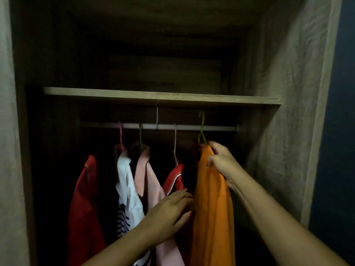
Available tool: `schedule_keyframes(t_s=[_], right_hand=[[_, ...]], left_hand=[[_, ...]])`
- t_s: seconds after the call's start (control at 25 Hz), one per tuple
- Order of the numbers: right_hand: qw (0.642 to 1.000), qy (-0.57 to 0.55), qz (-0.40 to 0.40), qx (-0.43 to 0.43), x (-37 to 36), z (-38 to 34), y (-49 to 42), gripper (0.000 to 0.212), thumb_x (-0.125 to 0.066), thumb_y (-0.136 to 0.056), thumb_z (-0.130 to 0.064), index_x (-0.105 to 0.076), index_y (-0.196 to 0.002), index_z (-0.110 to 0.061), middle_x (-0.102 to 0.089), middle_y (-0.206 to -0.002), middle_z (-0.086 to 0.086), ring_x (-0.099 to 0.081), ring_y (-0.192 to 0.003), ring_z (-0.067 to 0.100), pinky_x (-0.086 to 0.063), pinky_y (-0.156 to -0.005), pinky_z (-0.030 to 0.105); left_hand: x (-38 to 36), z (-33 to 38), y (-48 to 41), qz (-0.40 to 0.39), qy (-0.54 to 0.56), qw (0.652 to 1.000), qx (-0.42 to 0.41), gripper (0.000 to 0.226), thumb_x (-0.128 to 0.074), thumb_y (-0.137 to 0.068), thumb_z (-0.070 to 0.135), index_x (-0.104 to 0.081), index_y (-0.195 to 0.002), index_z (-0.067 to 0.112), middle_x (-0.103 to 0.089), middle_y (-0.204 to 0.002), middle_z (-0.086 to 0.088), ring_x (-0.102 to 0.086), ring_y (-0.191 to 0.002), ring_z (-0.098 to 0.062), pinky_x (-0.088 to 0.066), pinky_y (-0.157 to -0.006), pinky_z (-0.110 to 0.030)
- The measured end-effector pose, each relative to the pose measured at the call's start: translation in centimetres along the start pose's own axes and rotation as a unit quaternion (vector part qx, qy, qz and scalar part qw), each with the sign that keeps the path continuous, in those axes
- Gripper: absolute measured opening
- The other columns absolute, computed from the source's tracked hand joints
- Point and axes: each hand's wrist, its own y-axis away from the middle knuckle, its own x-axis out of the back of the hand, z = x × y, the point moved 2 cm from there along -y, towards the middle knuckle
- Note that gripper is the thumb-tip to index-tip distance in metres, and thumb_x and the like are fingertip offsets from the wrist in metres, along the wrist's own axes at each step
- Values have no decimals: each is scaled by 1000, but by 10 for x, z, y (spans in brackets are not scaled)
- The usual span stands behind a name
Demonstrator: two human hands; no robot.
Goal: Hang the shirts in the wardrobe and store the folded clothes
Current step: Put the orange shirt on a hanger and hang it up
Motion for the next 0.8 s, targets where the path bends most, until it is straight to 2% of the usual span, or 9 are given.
schedule_keyframes(t_s=[0.08,0.12,0.2,0.28,0.36,0.56,0.64,0.72,0.8], right_hand=[[999,-17,20,-20,-5,10,-9,64,-42,-72,12,-55,-125,-22,-65,-80,10,-62,-57,16,-48,-52,23],[999,-22,22,-30,-8,17,-12,60,-41,-74,12,-57,-122,-22,-63,-72,9,-58,-47,12,-45,-46,21],[999,-26,18,-42,-13,35,-15,54,-42,-79,9,-59,-119,-23,-62,-67,6,-56,-42,9,-44,-43,20],[999,-27,28,-35,-15,51,-15,51,-45,-82,5,-59,-115,-31,-65,-73,4,-60,-49,11,-47,-49,23],[999,-5,48,-8,-18,59,-15,49,-48,-84,1,-55,-114,-37,-67,-85,2,-64,-67,14,-50,-63,27],[995,84,56,23,-13,73,-33,47,-48,-87,-2,-53,-128,-24,-66,-108,10,-64,-98,28,-50,-92,39],[983,168,42,54,-15,74,-32,51,-46,-86,1,-48,-134,-17,-57,-124,12,-56,-115,28,-41,-100,28],[951,287,36,109,-20,83,-18,57,-42,-86,6,-35,-142,-8,-38,-143,14,-40,-132,25,-24,-107,16],[913,366,53,172,-25,96,3,66,-39,-85,9,-20,-147,-6,-18,-155,14,-20,-144,24,-7,-114,16]], left_hand=[[-3,-1,2,-11,10,1000,-4,44,-37,-96,38,-44,-136,22,-38,-145,9,-20,-140,0,-15,-113,-12],[-4,-2,2,-12,17,1000,-2,44,-37,-96,38,-44,-137,22,-39,-145,8,-19,-141,0,-18,-115,-16],[-5,-6,3,-18,18,1000,3,45,-38,-95,37,-43,-137,21,-38,-145,8,-18,-141,0,-17,-114,-15],[-4,-7,6,-23,12,1000,6,46,-39,-95,36,-42,-138,21,-37,-147,8,-17,-141,1,-10,-112,-8],[-3,-8,9,-23,11,1000,14,47,-39,-95,36,-41,-139,20,-36,-148,7,-17,-140,1,-4,-108,-3],[-6,-8,11,-31,13,999,31,52,-34,-94,42,-37,-142,21,-30,-152,8,-9,-141,5,-6,-110,-7],[-5,-8,11,-32,13,999,30,51,-36,-95,40,-36,-142,21,-28,-153,9,-6,-141,5,-6,-111,-8],[-6,-7,13,-30,2,999,30,51,-36,-96,39,-34,-143,21,-23,-155,9,-2,-143,5,-3,-111,-8],[-6,-4,16,-25,-6,999,31,53,-36,-96,38,-31,-145,19,-18,-157,9,2,-144,3,0,-111,-7]])
